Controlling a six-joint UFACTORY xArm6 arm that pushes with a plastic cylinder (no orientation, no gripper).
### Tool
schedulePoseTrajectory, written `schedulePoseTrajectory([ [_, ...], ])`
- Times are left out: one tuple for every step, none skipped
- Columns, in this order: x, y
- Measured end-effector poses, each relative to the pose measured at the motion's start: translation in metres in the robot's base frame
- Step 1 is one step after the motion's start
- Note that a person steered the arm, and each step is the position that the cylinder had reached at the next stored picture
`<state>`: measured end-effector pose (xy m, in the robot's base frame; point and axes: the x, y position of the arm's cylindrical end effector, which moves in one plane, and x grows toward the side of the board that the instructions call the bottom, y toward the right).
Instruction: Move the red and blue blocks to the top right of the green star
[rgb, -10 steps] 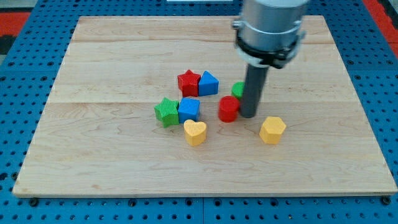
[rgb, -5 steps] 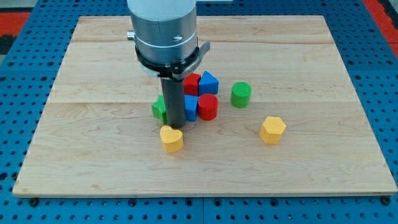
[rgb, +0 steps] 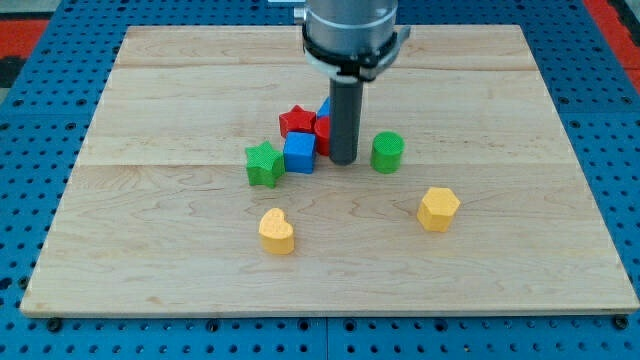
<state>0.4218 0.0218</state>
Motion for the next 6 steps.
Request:
schedulePoseTrajectory([
  [0.065,-0.002],
  [0.057,-0.060],
  [0.027,-0.068],
  [-0.020,-0.053],
  [-0.044,-0.030],
  [-0.011,0.019],
])
